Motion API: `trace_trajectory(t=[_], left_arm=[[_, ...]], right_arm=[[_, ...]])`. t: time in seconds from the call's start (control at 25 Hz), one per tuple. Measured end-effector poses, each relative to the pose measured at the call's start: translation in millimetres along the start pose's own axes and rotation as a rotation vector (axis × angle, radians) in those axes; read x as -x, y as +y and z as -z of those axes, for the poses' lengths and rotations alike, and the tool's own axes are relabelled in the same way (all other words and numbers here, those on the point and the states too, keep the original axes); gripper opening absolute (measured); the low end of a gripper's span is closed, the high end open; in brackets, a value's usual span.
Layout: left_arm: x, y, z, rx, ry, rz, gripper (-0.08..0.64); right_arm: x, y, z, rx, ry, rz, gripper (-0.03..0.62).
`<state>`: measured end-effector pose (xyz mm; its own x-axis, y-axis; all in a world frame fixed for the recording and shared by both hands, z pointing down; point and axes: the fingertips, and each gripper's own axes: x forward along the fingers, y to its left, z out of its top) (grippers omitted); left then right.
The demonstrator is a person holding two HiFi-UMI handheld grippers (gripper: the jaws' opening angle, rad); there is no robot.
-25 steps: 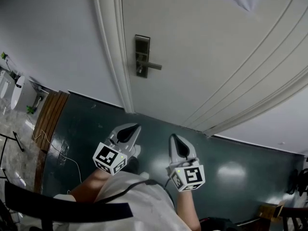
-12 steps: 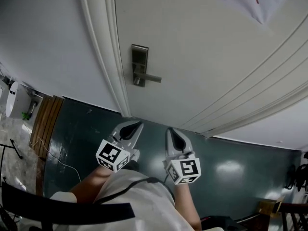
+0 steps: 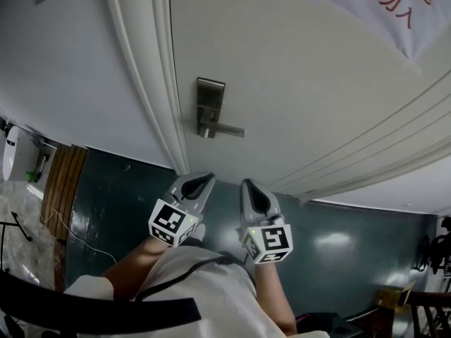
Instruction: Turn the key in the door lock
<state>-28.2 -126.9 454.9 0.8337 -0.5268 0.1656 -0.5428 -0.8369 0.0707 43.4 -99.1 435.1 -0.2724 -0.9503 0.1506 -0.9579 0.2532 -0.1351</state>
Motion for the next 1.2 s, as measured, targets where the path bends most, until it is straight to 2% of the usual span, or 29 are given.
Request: trace_trajectory(t=[0.24,0.36,0.44,0.6,0.92,1.08,1.2], left_arm=[[-12,23,6,-0.047,0.018,-0.007,0.006],[-19,30,7,-0.11,0.023,-0.031,0.006],[-23,32,7,-0.146,0.031,-0.044,0.006],[-30,43,13,-0.17,0.059,-0.102,0.006],[-44,73,36,-0.366,0.149,-0.281,0.006],[-50,87,40,-0.466,0.184,-0.342,0.006],[-57,94,43,-0.553,0.211,-0.36,0.01]], right_arm=[[-23,-4,0,0.002,0.007,0.009,0.009],[-29,-9,3,0.0,0.025,0.005,0.009],[-34,-13,5,-0.003,0.031,-0.007,0.009],[-43,-17,6,0.002,0.044,-0.058,0.009],[-60,-28,17,0.064,0.098,-0.169,0.009],[-70,-35,20,0.013,0.098,-0.177,0.009],[-75,-34,20,-0.002,0.099,-0.191,0.009]])
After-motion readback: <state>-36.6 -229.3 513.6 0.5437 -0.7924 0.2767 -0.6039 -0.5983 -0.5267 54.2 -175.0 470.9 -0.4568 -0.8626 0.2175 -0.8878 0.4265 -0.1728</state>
